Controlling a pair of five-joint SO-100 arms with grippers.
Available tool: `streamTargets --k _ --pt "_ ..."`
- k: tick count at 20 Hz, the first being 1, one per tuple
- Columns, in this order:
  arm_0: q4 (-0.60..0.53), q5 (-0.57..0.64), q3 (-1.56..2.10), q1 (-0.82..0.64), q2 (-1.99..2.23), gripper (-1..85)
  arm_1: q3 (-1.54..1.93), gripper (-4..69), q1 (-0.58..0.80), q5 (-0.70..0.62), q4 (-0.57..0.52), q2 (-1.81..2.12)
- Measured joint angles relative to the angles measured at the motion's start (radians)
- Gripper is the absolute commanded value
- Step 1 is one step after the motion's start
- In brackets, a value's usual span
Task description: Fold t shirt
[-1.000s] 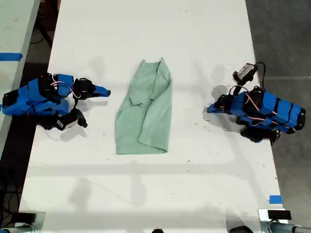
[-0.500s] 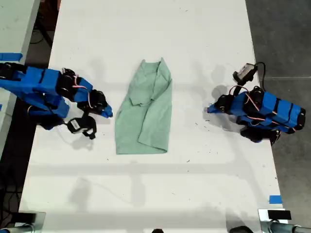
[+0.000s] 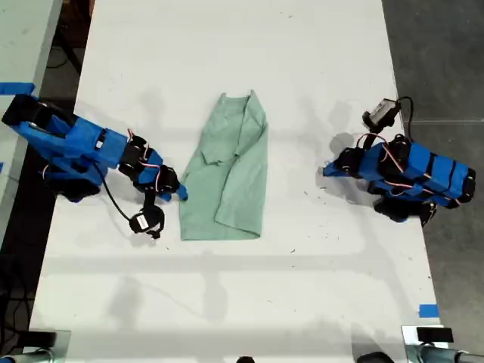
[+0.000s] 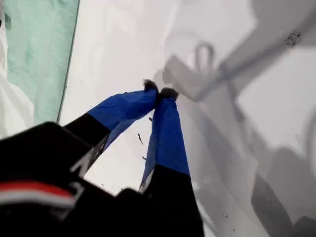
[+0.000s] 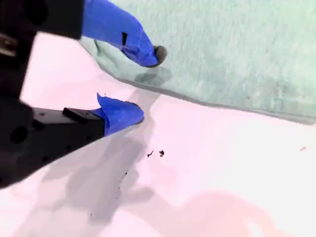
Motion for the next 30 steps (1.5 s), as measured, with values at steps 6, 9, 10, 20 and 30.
streamTargets --k 6,9,10,20,30 --pt "-0.031 -0.025 -0.092 0.000 -0.169 13.7 0.000 2.2 0.000 0.000 0.000 0.000" --pt "0.000 -0.028 -0.192 0.000 -0.270 -0.1 0.000 2.2 0.000 0.000 0.000 0.000" --pt "0.018 -0.028 -0.230 0.000 -0.302 -0.2 0.000 2.2 0.000 0.000 0.000 0.000" --pt "0.466 -0.083 -0.641 -0.008 -0.377 -0.2 0.000 2.2 0.000 0.000 0.000 0.000" --pt "0.523 0.198 -1.282 -0.106 -0.746 -0.2 0.000 2.2 0.000 0.000 0.000 0.000"
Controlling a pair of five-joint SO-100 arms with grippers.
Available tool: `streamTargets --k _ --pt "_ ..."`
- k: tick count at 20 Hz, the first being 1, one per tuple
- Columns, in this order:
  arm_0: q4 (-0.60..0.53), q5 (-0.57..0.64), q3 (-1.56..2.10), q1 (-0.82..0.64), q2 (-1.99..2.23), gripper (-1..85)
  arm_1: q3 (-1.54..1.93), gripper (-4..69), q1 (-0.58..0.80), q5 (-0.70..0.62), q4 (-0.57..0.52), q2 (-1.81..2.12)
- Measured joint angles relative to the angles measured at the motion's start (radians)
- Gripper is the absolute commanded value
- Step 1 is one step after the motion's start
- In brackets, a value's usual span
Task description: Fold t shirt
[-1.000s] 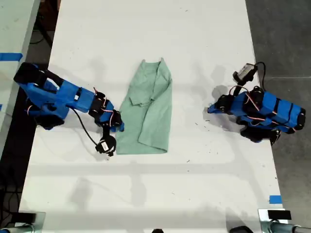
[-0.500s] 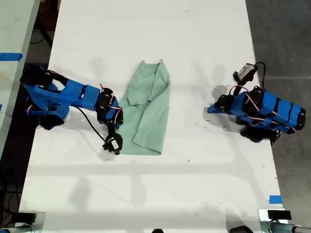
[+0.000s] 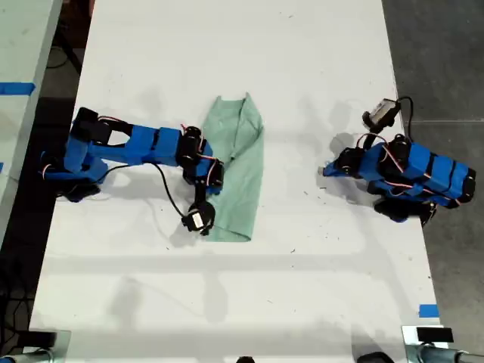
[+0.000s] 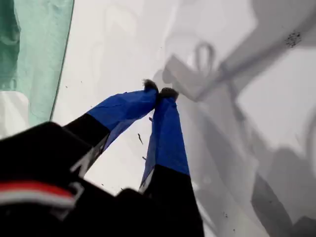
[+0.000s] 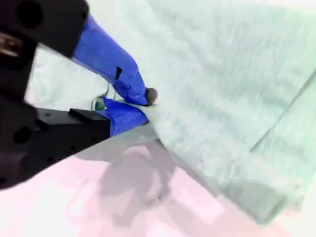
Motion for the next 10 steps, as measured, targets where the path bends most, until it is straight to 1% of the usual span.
streamTargets --k 3,5,6,7,8,9,10 --pt "-0.155 0.061 -0.052 -0.026 -0.003 0.1 0.000 2.2 0.000 0.000 0.000 0.000" --pt "-0.235 0.084 -0.052 -0.041 -0.012 9.7 0.000 2.2 0.000 0.000 0.000 0.000" --pt "-0.261 0.092 -0.054 -0.046 -0.028 13.4 0.000 2.2 0.000 0.000 0.000 0.000" --pt "-0.275 0.100 -0.054 -0.048 -0.049 15.3 0.000 2.2 0.000 0.000 0.000 0.000" --pt "-0.279 0.103 -0.054 -0.048 -0.074 15.6 0.000 2.2 0.000 0.000 0.000 0.000" --pt "-0.279 0.109 -0.054 -0.049 -0.087 12.8 0.000 2.2 0.000 0.000 0.000 0.000" --pt "-0.270 0.109 -0.054 -0.054 -0.092 6.5 0.000 2.2 0.000 0.000 0.000 0.000"
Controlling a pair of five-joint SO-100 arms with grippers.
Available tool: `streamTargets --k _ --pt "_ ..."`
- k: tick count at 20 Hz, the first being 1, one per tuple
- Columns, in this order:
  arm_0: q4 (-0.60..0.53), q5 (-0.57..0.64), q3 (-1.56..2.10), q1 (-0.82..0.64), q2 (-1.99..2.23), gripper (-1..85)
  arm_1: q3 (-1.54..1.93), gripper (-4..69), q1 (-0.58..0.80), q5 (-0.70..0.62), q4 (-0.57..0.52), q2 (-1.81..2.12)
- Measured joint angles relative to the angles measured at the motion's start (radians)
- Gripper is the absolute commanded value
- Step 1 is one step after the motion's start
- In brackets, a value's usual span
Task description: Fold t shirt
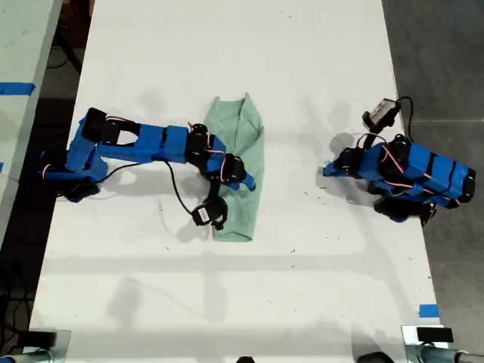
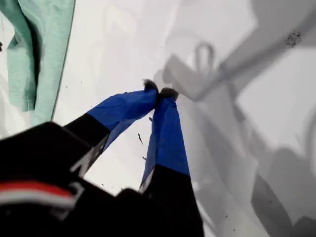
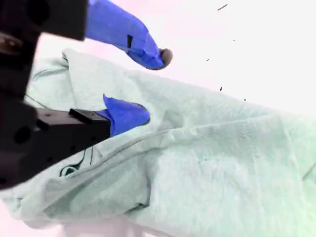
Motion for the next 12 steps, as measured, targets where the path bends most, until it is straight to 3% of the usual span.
streamTargets --k 1,5,7,9,12 --pt "0.029 -0.002 0.000 -0.003 0.000 -0.1 0.000 2.2 0.000 0.000 0.000 0.000" --pt "0.172 -0.003 0.035 -0.015 0.144 -0.1 0.000 2.2 0.000 0.000 0.000 0.000" --pt "0.183 0.011 0.140 -0.026 0.365 -0.1 0.000 2.2 0.000 0.000 0.000 0.000" --pt "0.092 0.044 0.351 -0.054 0.652 -0.2 0.000 2.2 0.000 0.000 0.000 0.000" --pt "-0.143 0.057 0.899 -0.184 1.200 -0.2 0.000 2.2 0.000 0.000 0.000 0.000"
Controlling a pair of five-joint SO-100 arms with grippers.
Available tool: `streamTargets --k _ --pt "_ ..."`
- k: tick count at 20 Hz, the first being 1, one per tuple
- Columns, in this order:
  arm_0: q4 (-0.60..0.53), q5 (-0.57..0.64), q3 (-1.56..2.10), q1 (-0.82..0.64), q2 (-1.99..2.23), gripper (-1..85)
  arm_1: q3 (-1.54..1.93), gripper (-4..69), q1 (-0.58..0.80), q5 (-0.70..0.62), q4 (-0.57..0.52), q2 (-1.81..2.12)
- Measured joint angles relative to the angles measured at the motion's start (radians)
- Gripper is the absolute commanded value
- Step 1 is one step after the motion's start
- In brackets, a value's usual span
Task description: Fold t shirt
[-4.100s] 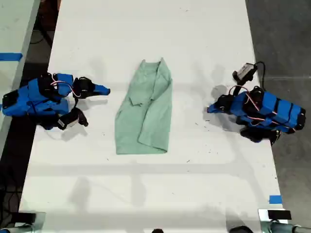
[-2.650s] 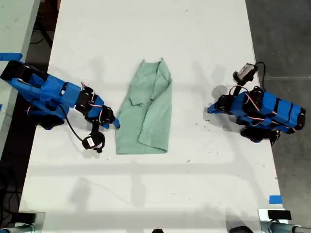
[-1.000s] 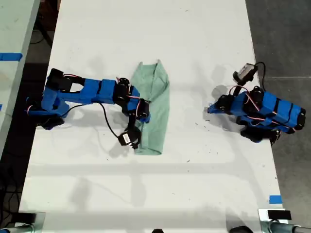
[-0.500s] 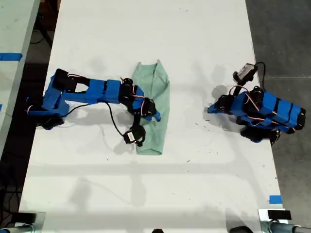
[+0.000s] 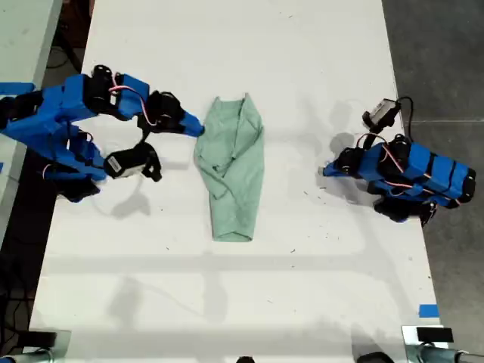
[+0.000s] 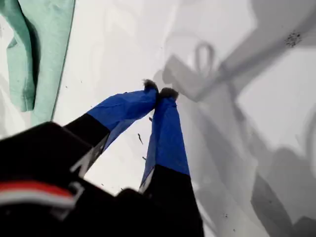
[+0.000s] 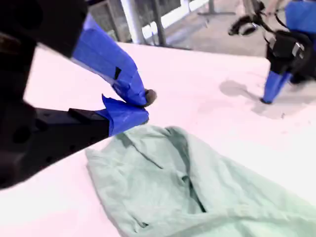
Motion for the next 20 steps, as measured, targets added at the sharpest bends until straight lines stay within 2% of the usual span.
streamTargets --k 3,4,5,7,12,20 --pt "-0.262 0.009 0.657 -0.015 0.578 -0.2 0.000 2.2 0.000 0.000 0.000 0.000" --pt "-0.319 0.032 0.859 -0.014 0.755 -0.2 0.000 2.2 0.000 0.000 0.000 0.000" --pt "-0.330 0.066 1.048 -0.025 0.920 -0.2 0.000 2.2 0.000 0.000 0.000 0.000" --pt "-0.253 0.106 1.253 -0.031 1.164 -0.2 0.000 2.2 0.002 0.000 0.000 0.000" --pt "-0.189 0.104 1.299 -0.058 1.264 -0.2 0.000 2.2 0.012 0.000 0.000 0.000" --pt "-0.170 0.080 1.299 -0.075 1.266 -0.2 0.000 2.2 0.012 0.000 0.000 0.000"
